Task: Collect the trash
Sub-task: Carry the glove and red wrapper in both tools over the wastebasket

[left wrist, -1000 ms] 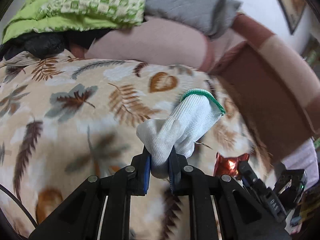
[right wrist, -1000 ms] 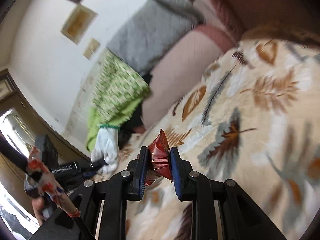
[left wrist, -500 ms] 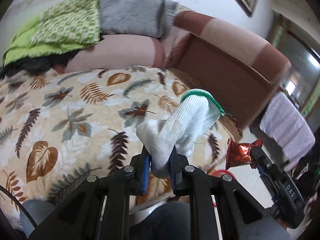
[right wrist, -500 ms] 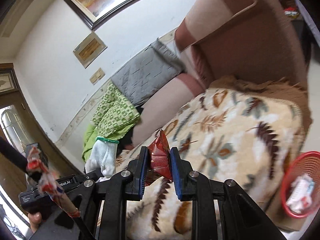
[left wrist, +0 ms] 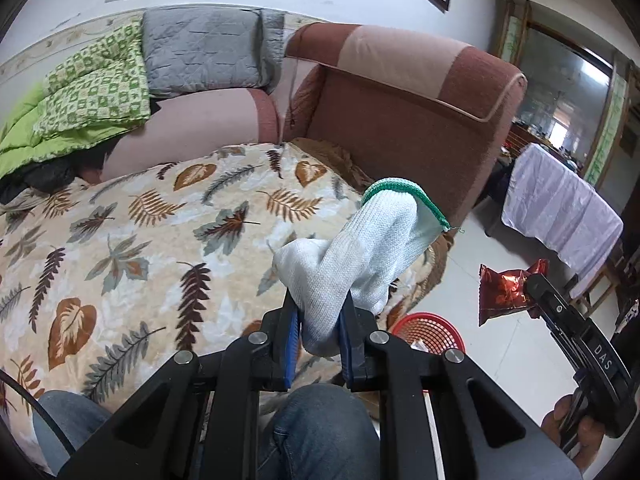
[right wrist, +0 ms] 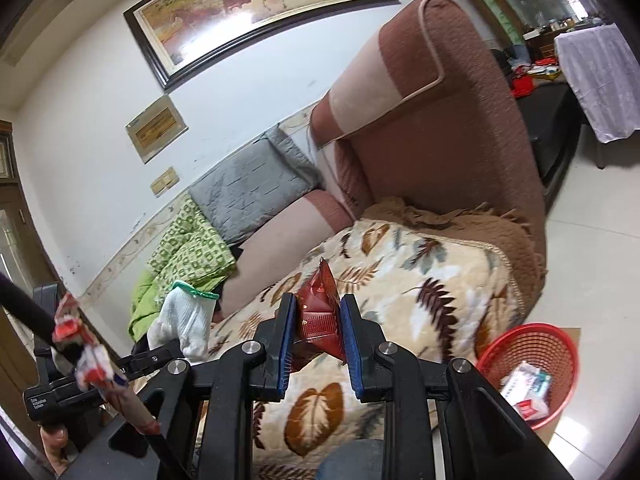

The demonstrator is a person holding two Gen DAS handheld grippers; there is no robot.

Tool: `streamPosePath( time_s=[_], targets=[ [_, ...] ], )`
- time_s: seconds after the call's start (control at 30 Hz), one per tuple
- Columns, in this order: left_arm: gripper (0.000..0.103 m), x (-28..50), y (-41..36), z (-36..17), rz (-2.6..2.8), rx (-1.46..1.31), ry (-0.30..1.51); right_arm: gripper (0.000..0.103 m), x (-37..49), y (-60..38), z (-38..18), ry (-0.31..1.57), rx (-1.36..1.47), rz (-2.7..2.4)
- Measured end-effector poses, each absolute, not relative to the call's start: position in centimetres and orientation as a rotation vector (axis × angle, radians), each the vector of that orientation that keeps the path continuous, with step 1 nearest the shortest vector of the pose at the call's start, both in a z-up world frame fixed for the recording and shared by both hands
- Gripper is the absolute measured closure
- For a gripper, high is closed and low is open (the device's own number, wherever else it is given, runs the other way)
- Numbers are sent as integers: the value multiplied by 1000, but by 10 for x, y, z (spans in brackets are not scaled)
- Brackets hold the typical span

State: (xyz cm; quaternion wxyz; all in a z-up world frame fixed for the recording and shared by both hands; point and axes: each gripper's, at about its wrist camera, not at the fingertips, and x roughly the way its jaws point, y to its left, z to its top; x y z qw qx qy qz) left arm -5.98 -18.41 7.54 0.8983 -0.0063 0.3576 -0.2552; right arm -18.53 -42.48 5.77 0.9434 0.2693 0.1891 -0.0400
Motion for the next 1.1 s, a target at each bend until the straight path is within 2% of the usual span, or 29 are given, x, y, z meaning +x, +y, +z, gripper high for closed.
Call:
streamPosePath(
  time_s=[0.67, 1.1],
  targets=[
    [87, -86, -255, 71, -645, 113, 710, 78, -233, -472, 47, 390, 562, -257],
    [87, -81, -323, 27, -744, 218, 775, 78, -240, -509, 15, 438, 595, -395]
  ],
)
